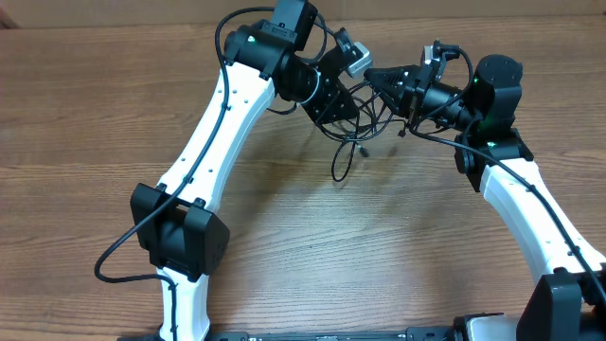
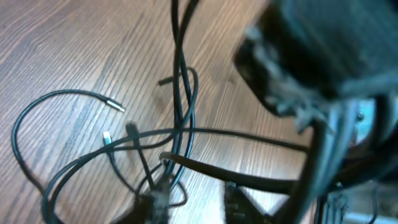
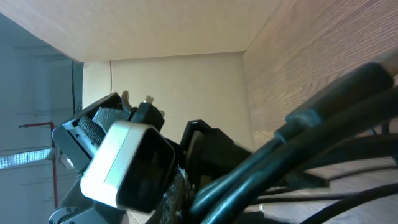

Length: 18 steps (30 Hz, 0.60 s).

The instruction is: Untangle cables

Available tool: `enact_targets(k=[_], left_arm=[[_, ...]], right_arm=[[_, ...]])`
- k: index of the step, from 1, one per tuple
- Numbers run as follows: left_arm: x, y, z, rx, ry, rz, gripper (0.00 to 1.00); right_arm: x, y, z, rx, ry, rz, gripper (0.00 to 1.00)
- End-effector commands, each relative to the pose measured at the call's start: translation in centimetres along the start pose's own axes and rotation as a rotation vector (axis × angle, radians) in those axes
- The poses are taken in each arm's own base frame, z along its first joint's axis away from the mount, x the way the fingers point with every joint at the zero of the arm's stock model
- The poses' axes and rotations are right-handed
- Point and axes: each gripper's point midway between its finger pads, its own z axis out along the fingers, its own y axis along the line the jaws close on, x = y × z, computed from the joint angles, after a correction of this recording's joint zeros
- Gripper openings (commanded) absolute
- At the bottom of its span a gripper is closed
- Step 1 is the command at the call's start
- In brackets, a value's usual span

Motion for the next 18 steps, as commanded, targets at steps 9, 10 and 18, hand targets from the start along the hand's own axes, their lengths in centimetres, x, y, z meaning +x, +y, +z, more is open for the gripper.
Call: enact_targets(k=[9,10,18], left_arm=[[-3.4,-2.5,-2.9,0.020,-0.133,0.099,0.39],[-3.6,-2.6,-3.0,0.024,-0.138,0.104,0.39],[-4.5,-3.7,-3.6,0.063,-0.183,0.136,0.40]], right_arm=[[0.0,3.1,-0.3,-0.069,-0.021,0.068,0.04],[0.0,3.5,-0.4,-0.082,-0.020,0.067,0.04],[0.0,4.4,-0.5,-0.115,-0.016,0.088,0.04]])
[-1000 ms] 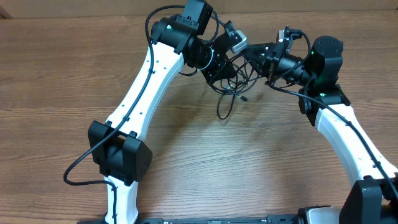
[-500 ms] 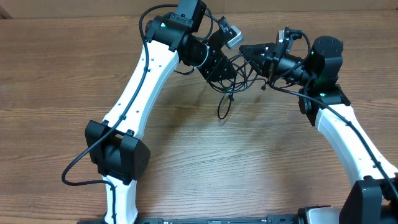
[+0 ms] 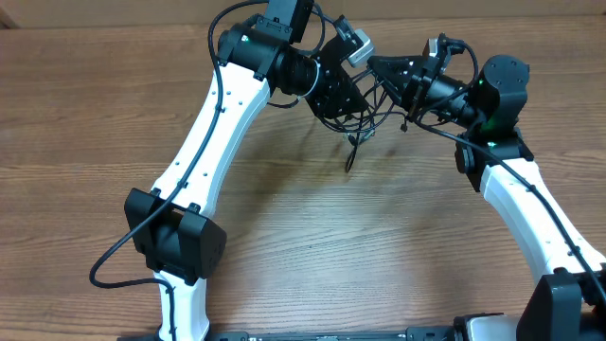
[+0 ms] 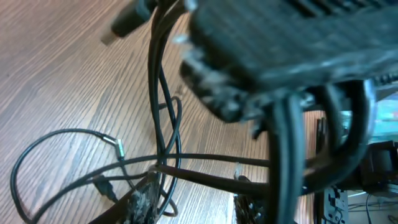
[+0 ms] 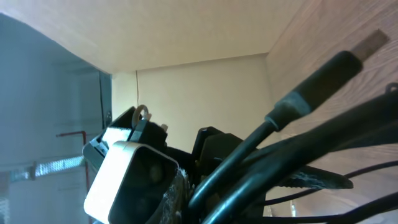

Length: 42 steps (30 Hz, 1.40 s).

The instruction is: Untangle cables

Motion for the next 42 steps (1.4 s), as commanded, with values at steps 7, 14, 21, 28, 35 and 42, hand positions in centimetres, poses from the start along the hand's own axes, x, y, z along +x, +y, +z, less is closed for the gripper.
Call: enact_targets(k=[7,14,21,28,35,42], left_arm=[[-4.9,-3.3,-3.7,-0.010,-0.159,0.150,0.41],[-4.3,-3.7,-3.7,0.008,-0.139,0.125,0.42],[-4.4,-3.9,-3.7,0.015,-0.144,0.132,0.45],[-4.3,-4.0,-3.5,0.011,-0.137,0.129,0.16],[-4.0,-4.0,-3.5,0.014,-0.128,0.118,0.04],[-3.1,-3.1,-3.5,-0.033,-0.090,0.089,0.04]], right_arm=[[1.1,3.1,-0.3,-0.069,0.026,0.041,0.04],[1.1,4.4,-0.4,-0.116,0.024,0.060,0.04],[1.3,4.8,-0.6,-0.127,0.041,0.102,0.04],[2.4,7.4,-1.1,-0.214,0.076,0.041,0.04],[2.5,6.4,-0.9,-0.173,0.095,0.062,0.04],[1.3,2.9,-0.4,-0.062,0.047,-0.056,0.54]])
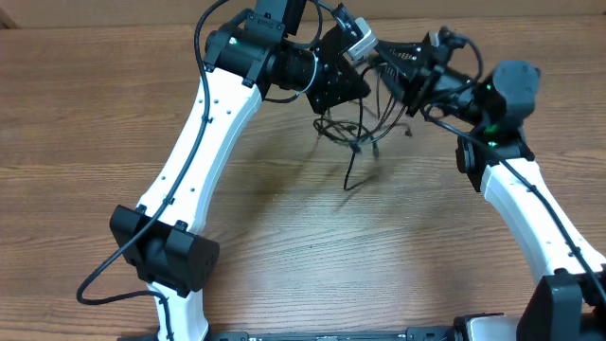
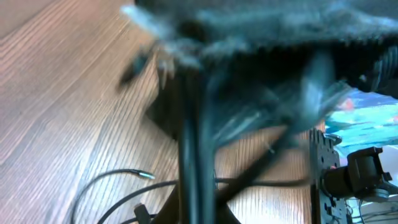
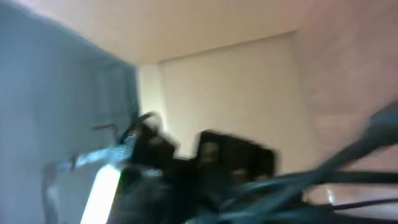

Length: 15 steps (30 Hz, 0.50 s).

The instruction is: Untangle cables

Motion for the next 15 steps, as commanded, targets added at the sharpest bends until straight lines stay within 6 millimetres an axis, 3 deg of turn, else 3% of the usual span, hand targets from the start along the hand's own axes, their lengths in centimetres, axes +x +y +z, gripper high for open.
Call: enact_targets(k=[1,5,8,15], left_arm=[[-0.2,0.1,-1.1,-0.083,0.025,0.001,0.04],[1.7,1.7,-1.6,-0.181,0.104,-0.041,0.04],[2.2,2.2,-2.1,-0.193,0.115,-0.062,0.04],[2.4,3.1,-2.9,-0.211,0.107,-0.077,0.04]], right_arm=[[-0.8,-2.4,-0.5,0.110,-0.043,-0.168,0.72],[-3.5,-8.4,-2.5,0.337,-0.150,-0.227,0.98],[-4.9,-11.7,-4.7,0.496,-0.207,-0.293,1.00],[-5.2,-13.6,-6.5,0.604,-0.159,-0.452,1.00]])
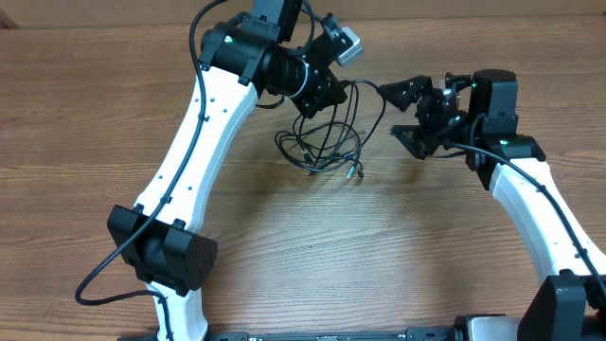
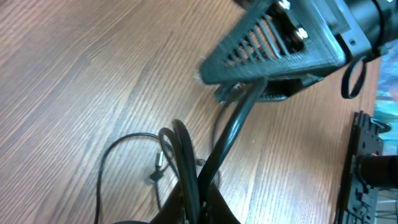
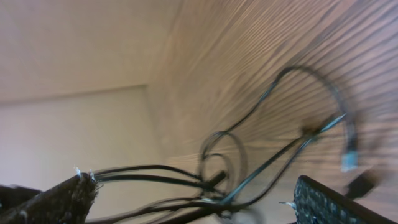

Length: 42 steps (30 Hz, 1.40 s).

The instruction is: Untangle cables

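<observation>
A tangle of thin black cables [image 1: 322, 142] hangs from my left gripper [image 1: 327, 90] down onto the wooden table, its loops and plug ends resting on the wood. In the left wrist view the left gripper [image 2: 198, 202] is shut on two or three black strands [image 2: 186, 155]. My right gripper [image 1: 402, 112] stands to the right of the tangle, apart from it, jaws spread wide. The right wrist view shows its fingertips [image 3: 65, 199] far apart, with the cables [image 3: 261, 155] lying beyond them and none clamped.
The wooden table [image 1: 312, 256] stretches out in front of the tangle. A pale wall [image 1: 473, 8] borders the far edge. The left arm's white links [image 1: 189, 161] slant across the left side, and the right arm [image 1: 530, 199] runs down the right side.
My right gripper was close against the left one up at the lifted bundle. Now it is open, lower and farther right, apart from the cables. The tangle sags onto the table from the left gripper.
Both grippers were together at the bundle near the table's far edge, with one cable end hanging down. Over the following moments the bundle stood higher and farther back. Now the right gripper is off it and only the left holds the cables.
</observation>
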Available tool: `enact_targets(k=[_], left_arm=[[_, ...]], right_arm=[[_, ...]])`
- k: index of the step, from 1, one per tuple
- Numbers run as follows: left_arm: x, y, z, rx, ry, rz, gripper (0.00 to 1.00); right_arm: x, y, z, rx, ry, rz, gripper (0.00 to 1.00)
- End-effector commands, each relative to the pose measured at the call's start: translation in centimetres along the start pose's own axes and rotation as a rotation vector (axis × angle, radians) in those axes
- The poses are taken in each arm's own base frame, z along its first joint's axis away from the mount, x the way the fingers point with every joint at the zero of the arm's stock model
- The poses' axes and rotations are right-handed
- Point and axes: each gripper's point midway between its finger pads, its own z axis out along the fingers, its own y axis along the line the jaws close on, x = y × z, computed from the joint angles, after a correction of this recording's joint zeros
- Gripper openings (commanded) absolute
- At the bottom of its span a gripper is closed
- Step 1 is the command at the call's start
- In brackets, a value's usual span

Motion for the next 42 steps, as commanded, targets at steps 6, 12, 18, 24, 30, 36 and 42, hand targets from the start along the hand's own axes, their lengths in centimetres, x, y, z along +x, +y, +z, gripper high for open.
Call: enact_targets(k=[6,12,18,24,30,36,42], left_arm=[[-3.8,-0.6,-3.7,-0.040,-0.157,0.036,0.04],[-8.6,-1.2,-8.4,-0.132,-0.366,-0.036,0.04],[-7.8,-1.7,-8.8,-0.114,-0.352,-0.181,0.04],[-5.3,-2.1,-8.0,-0.097,-0.251,-0.255,0.04],[-4.8,-2.7,-7.8,-0.064,-0.230,-0.270,0.04],[-5.5,-4.2,-7.9,0.028,-0.253,-0.271,0.04],[-6.0,-6.1,-8.1,0.143,-0.264,-0.278,0.04]], right_arm=[[0.2,-1.1,-0.6,0.057,0.006,-0.343,0.81],[5.1,-1.0,-0.1,-0.003,0.200,-0.466,0.79],[6.4,0.7,0.8,-0.065,0.228,-0.527,0.75],[4.7,3.6,1.0,-0.147,0.144,-0.532,0.72],[4.4,4.5,1.1,-0.175,0.125,-0.529,0.71],[6.3,4.7,1.8,-0.177,0.173,-0.534,0.68],[6.5,4.4,3.1,-0.110,0.132,-0.530,0.40]])
